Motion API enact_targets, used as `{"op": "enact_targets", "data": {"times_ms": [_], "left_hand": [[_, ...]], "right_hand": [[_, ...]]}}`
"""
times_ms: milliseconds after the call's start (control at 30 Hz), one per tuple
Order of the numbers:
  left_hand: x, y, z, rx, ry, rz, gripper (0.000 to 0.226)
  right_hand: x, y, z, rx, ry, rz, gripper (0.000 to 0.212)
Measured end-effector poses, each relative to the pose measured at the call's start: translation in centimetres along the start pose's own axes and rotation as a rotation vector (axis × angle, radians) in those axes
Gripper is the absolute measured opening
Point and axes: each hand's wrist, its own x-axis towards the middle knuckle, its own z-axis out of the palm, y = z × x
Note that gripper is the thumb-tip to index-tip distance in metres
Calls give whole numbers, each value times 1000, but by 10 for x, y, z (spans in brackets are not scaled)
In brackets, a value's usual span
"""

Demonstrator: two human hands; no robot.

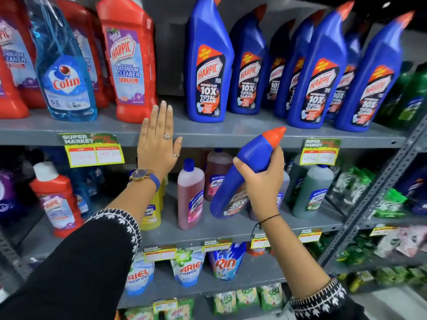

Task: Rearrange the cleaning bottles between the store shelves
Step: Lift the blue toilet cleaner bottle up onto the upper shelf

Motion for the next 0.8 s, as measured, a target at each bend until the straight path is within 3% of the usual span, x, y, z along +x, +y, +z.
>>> {"op": "enact_targets", "data": {"times_ms": [467,800], "left_hand": [[4,-1,-10,-99,-96,-8,68],[5,-3,-9,-98,-128,-9,64]], "right_hand": [[91,-126,-13,191,67,-170,36],[180,-144,17,-14,110,-210,50]]}}
